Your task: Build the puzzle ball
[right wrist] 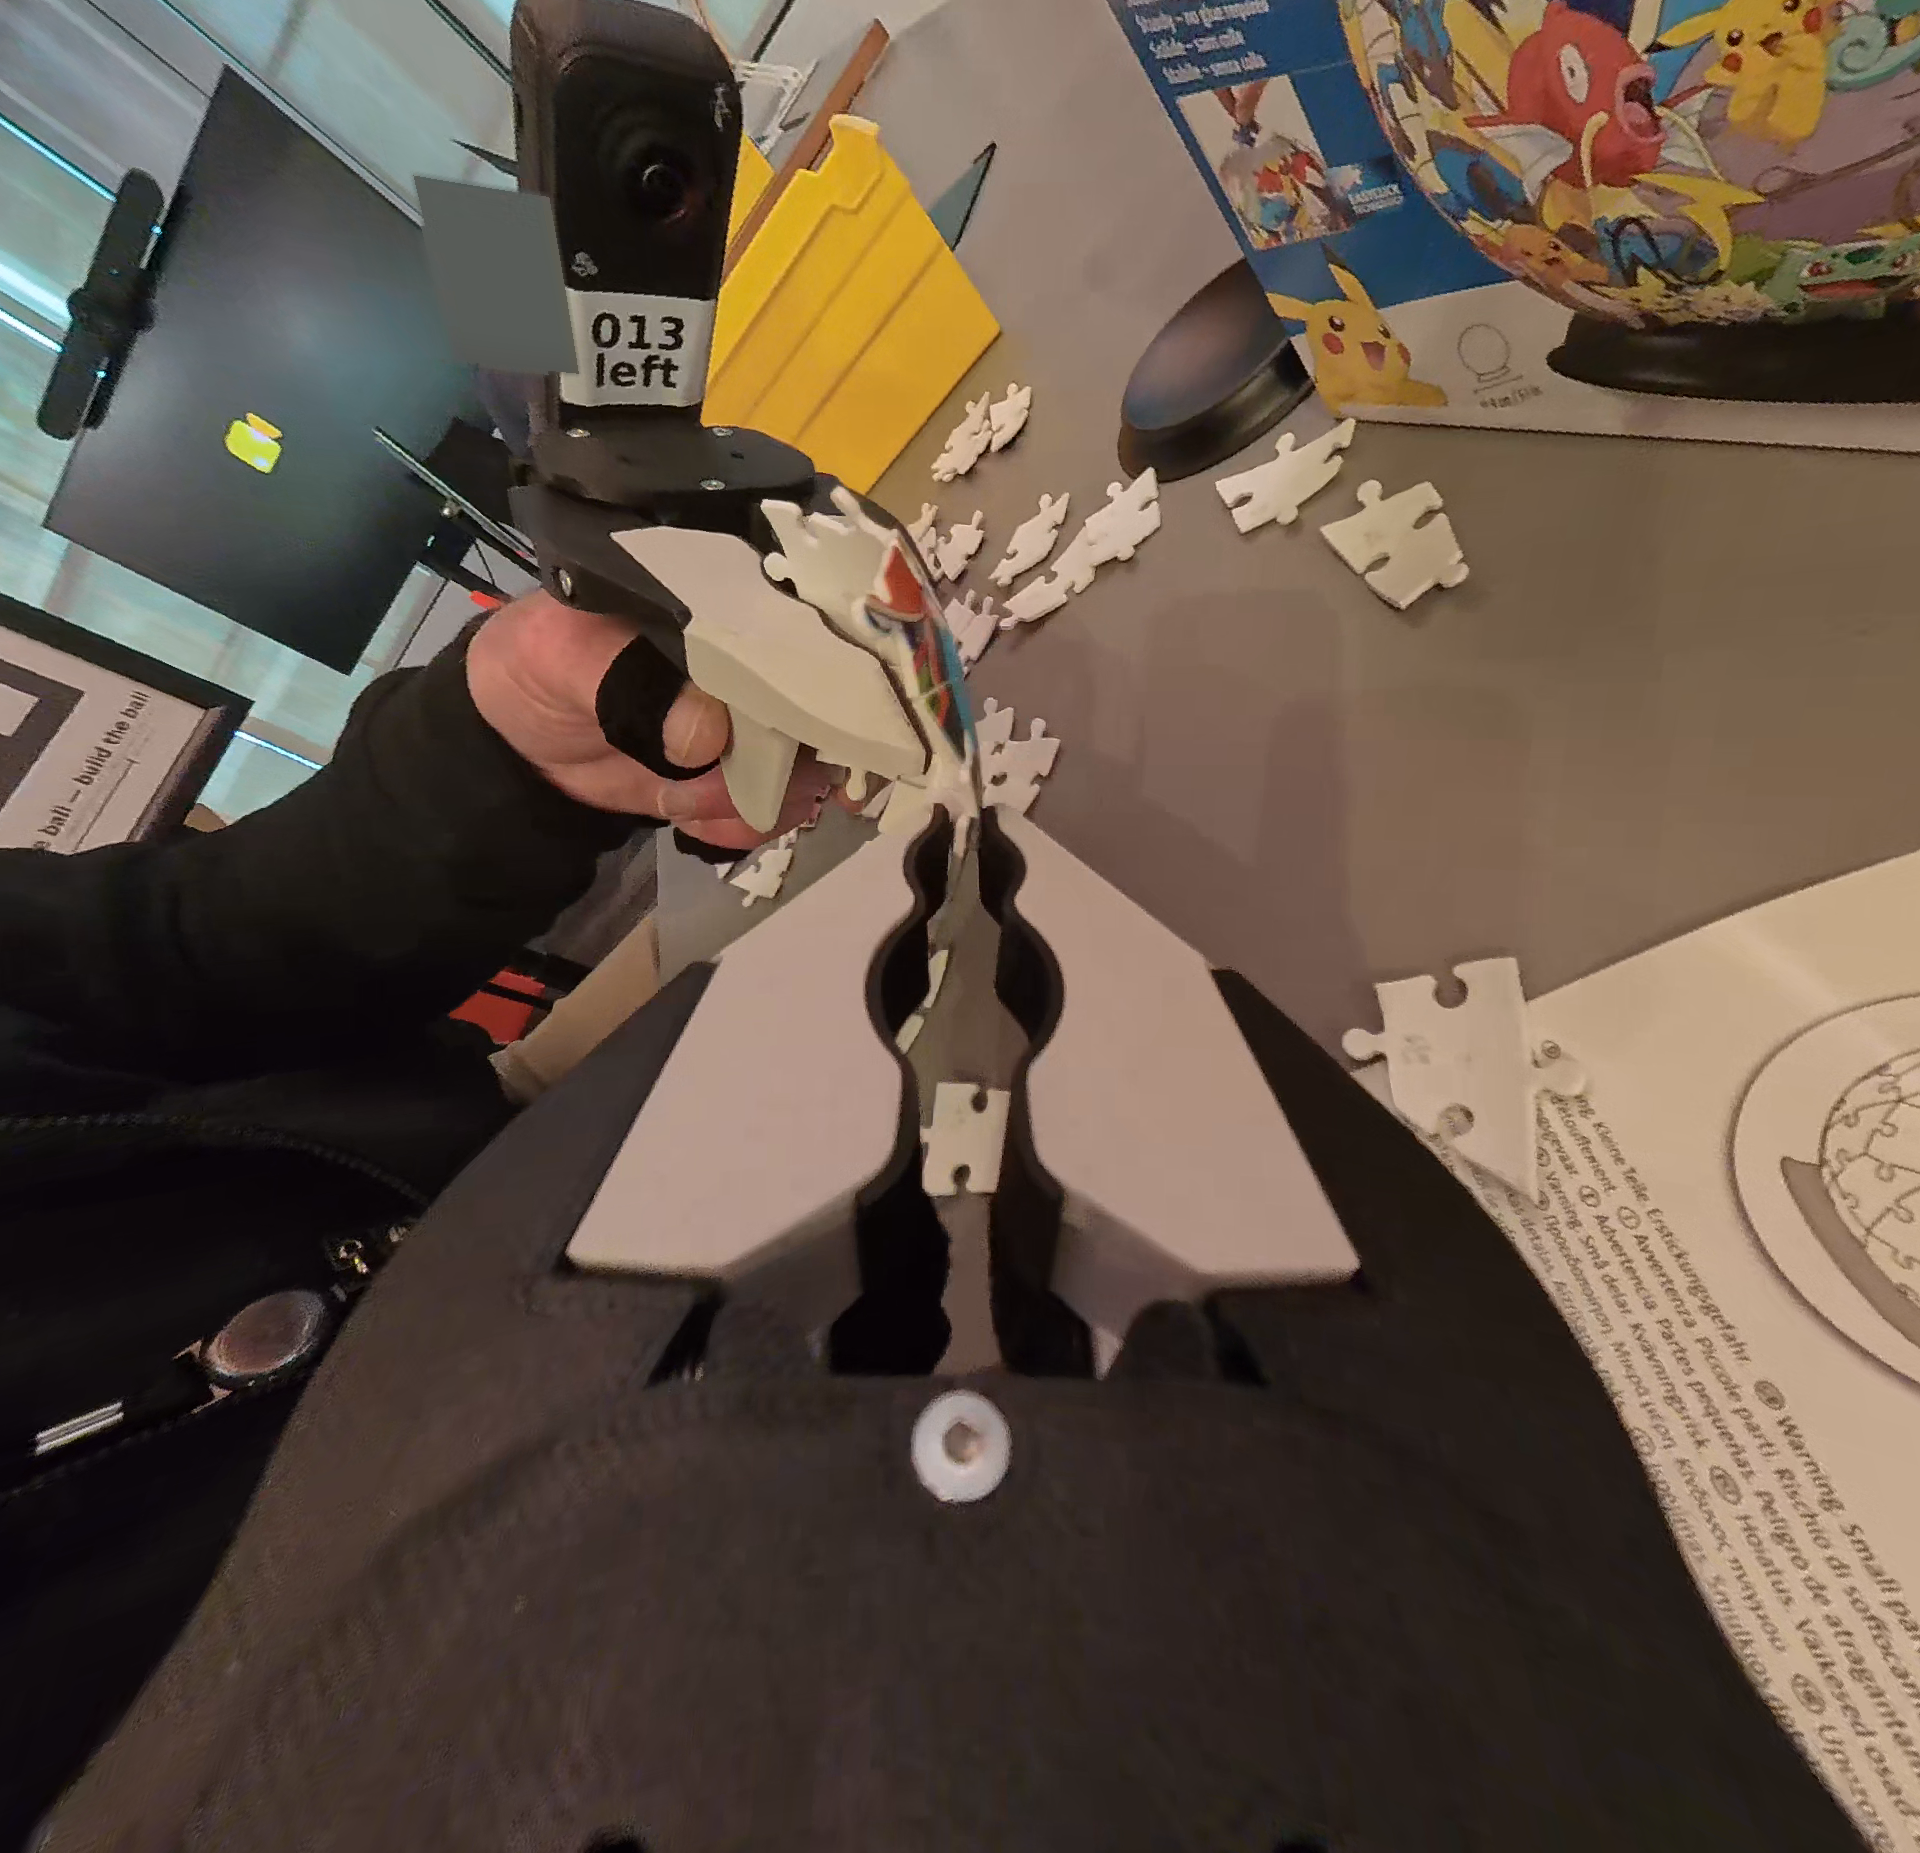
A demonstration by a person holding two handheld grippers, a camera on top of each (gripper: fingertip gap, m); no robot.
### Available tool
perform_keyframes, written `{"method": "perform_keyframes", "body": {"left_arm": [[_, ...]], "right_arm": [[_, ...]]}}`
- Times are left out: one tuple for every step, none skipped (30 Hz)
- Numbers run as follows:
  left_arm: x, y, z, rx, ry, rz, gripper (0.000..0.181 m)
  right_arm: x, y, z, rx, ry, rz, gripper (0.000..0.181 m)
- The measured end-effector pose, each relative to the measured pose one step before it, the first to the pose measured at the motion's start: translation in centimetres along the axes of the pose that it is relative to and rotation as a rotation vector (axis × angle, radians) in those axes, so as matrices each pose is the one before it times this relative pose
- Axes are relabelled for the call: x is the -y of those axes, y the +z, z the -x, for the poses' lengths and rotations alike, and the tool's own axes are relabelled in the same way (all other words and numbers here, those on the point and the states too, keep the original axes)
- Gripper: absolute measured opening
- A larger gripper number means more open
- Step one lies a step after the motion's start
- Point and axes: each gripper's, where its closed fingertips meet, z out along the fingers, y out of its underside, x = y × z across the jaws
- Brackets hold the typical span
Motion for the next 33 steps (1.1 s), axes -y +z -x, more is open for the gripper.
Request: {"method": "perform_keyframes", "body": {"left_arm": [[0.072, -0.062, -0.176, -0.0101, 0.0022, 0.0005, 0.004], [0.128, -0.071, -0.195, -0.0111, 0.0045, -0.0039, 0.004], [0.063, -0.042, -0.155, -0.0117, -0.0013, 0.0007, 0.004], [0.007, -0.016, -0.155, -0.0124, -0.0005, 0.0035, 0.005], [0.003, -0.021, -0.203, -0.0131, 0.0054, 0.0034, 0.007], [0.1, -0.029, -0.194, -0.0089, 0.0044, -0.0036, 0.009], [0.086, -0.019, -0.22, -0.0096, 0.0047, -0.004, 0.011], [0.037, 0.006, -0.179, -0.0034, 0.0154, -0.0006, 0.012], [0.062, -0.005, -0.062, 0.0029, 0.0131, -0.0037, 0.012], [0.04, 0.008, -0.017, 0.0024, 0.0012, -0.0022, 0.012], [0.002, 0.045, -0.007, 0.0024, 0.002, 0.0022, 0.013], [-0.062, 0.087, 0.024, 0.0051, 0.009, 0.0062, 0.012], [-0.088, 0.101, 0.11, 0.0117, 0.0085, 0.0071, 0.011], [0.062, 0.064, 0.178, 0.018, 0.0093, -0.0025, 0.008], [0.115, 0.005, 0.14, 0.0158, 0.013, -0.0066, 0.004], [0.131, 0.003, -0.024, 0.0055, 0.0115, -0.0059, 0.006], [0.09, 0.023, 0.005, 0.0085, 0.0055, -0.0047, 0.006], [0.083, 0.035, -0.003, 0.0067, 0.0039, -0.0034, 0.006], [0.042, 0.032, -0.019, 0.0034, 0.0053, -0.0023, 0.006], [0.052, 0.042, 0.016, 0.0062, 0.0025, -0.004, 0.005], [0.079, 0.03, 0.045, 0.0113, 0.0043, -0.0063, 0.005], [0.059, -0.005, -0.055, 0.0032, 0.0084, -0.0037, 0.005], [0.034, -0.038, -0.04, -0.0053, 0.0009, -0.0003, 0.005], [0.071, -0.014, 0.028, -0.0035, -0.0045, -0.0039, 0.007], [0.065, -0.03, -0.032, -0.0086, -0.0007, -0.0045, 0.006], [0.066, -0.06, -0.105, -0.0119, 0.0097, -0.0042, 0.006], [-0.038, -0.051, -0.072, -0.0106, -0.0053, 0.0043, 0.005], [-0.022, -0.076, -0.145, -0.0204, -0.0129, 0.005, 0.005], [0.101, -0.102, -0.087, -0.0122, -0.002, -0.0031, 0.004], [0.21, -0.07, -0.114, -0.0009, 0.0117, -0.0142, 0.006], [0.249, -0.051, -0.283, -0.0081, 0.0142, -0.0172, 0.008], [0.289, -0.082, -0.197, -0.0024, 0.011, -0.0197, 0.01], [0.06, -0.037, 0.06, 0.0109, 0.0068, -0.0034, 0.01]], "right_arm": [[0.121, -0.064, 0.153, 0.0076, -0.0044, -0.0057, 0.004], [0.155, -0.087, 0.148, 0.008, -0.003, -0.0076, 0.003], [0.071, -0.049, 0.104, 0.0063, 0.0003, -0.0027, 0.003], [0.086, -0.043, 0.043, 0.0025, -0.0002, -0.0046, 0.003], [0.119, -0.041, 0.055, 0.002, -0.0026, -0.0081, 0.003], [0.194, -0.056, 0.067, 0.0029, 0.0011, -0.0112, 0.002], [0.144, -0.051, 0.055, 0.0017, 0.0022, -0.0065, 0.002], [0.056, -0.034, 0.058, 0.0003, -0.0035, -0.0013, 0.002], [0.075, -0.034, 0.033, -0.0014, -0.0028, -0.0036, 0.002], [0.047, -0.002, 0.006, -0.003, -0.0014, -0.0027, 0.002], [0.033, 0.033, 0.03, -0.0011, -0.0015, -0.0017, 0.002], [0.057, 0.052, 0.086, 0.0009, -0.0014, -0.003, 0.002], [0.072, 0.072, 0.046, -0.0035, -0.0024, -0.0049, 0.002], [0.07, 0.061, 0.053, -0.0048, -0.0056, -0.0029, 0.002], [0.095, 0.005, 0.048, -0.0035, -0.0042, -0.0036, 0.002], [0.121, -0.041, 0.001, -0.004, -0.0029, -0.0043, 0.002], [0.081, -0.039, -0.035, -0.0046, -0.0027, -0.0034, 0.002], [0.052, -0.043, -0.02, -0.0017, -0.0017, -0.0032, 0.002], [0.053, -0.035, -0.043, -0.0035, -0.0013, -0.003, 0.002], [0.056, -0.01, -0.088, -0.0114, -0.006, -0.0032, 0.002], [0.078, -0.005, -0.058, -0.0099, -0.0064, -0.0034, 0.002], [0.075, -0.032, 0.029, -0.0025, -0.0046, -0.0028, 0.002], [0.056, 0.006, 0.033, -0.0033, -0.0048, -0.0037, 0.002], [0.058, 0.024, -0.005, -0.0061, -0.0068, -0.0044, 0.002], [0.081, 0.001, 0.067, 0.0041, -0.0024, -0.0041, 0.002], [0.09, -0.017, 0.117, 0.0124, 0.0093, -0.0059, 0.002], [0.005, 0.009, 0.086, 0.0086, 0.0077, -0.004, 0.002], [0.024, -0.005, 0.156, 0.0095, 0.0017, -0.0039, 0.002], [0.085, 0.019, 0.115, 0.004, 0.0, -0.0019, 0.002], [0.184, 0.001, 0.055, 0.0, -0.0001, -0.0057, 0.002], [0.202, -0.065, 0.075, 0.0059, 0.0051, -0.0101, 0.002], [0.11, -0.06, 0.033, 0.0036, 0.0053, -0.0072, 0.002], [-0.064, -0.011, -0.055, -0.0047, -0.0026, 0.0028, 0.002]]}}
